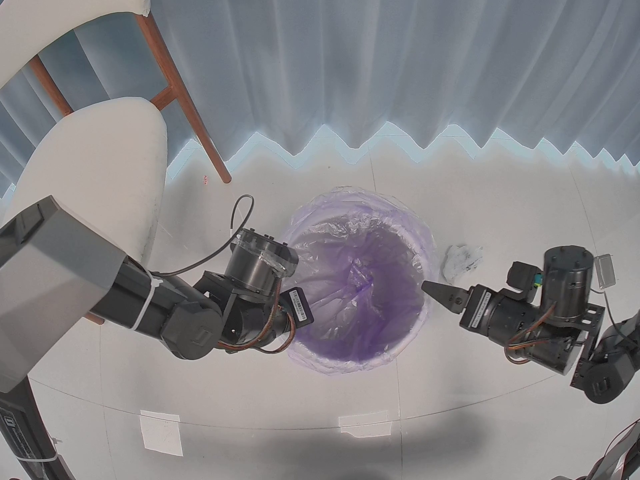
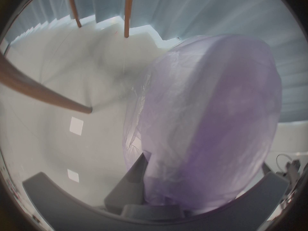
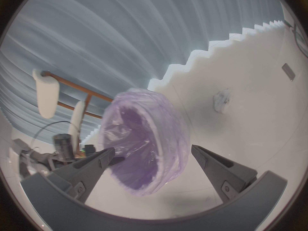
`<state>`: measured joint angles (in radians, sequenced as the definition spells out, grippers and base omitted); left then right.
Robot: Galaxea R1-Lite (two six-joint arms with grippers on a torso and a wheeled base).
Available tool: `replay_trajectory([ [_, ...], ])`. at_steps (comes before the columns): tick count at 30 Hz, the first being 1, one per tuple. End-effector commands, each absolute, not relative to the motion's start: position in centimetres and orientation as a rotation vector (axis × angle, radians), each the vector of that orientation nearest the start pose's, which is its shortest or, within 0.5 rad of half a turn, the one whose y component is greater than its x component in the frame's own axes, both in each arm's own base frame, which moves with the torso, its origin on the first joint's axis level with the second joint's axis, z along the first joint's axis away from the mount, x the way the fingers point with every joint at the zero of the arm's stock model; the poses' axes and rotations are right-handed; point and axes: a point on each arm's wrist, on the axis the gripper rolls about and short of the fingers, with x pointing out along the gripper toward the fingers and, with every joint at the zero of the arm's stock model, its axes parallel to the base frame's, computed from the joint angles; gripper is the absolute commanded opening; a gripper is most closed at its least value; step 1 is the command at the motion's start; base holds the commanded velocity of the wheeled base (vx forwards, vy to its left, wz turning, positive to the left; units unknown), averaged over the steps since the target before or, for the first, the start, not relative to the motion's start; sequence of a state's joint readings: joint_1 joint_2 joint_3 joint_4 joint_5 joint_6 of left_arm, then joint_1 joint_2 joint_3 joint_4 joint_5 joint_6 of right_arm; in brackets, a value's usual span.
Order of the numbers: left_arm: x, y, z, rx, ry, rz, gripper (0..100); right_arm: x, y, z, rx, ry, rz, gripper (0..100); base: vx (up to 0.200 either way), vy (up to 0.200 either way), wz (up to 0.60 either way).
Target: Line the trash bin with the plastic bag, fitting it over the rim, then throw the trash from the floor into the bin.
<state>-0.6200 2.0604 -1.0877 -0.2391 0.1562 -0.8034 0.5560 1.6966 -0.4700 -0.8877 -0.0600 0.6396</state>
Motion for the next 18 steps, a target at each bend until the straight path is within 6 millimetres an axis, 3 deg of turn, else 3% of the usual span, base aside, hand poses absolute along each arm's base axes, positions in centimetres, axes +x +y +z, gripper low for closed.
replay_trajectory([
  [1,29.9,-19.4,10.7,-0.377,0.739,-0.207,0,19.6,10.3,15.5,0.591,0.391,0.465,100,0.000,0.000,0.00],
  [5,28.0,-18.7,11.0,-0.283,0.638,-0.380,0,20.5,9.7,14.5,0.534,0.413,0.432,100,0.000,0.000,0.00],
  [11,25.9,-17.2,9.3,-0.175,0.573,-0.513,0,21.1,9.9,12.0,0.344,0.457,0.441,100,0.000,0.000,0.00],
  [18,25.1,-17.1,9.1,-0.192,0.525,-0.558,0,23.8,11.1,12.5,0.323,0.319,0.475,100,0.000,0.000,0.00],
])
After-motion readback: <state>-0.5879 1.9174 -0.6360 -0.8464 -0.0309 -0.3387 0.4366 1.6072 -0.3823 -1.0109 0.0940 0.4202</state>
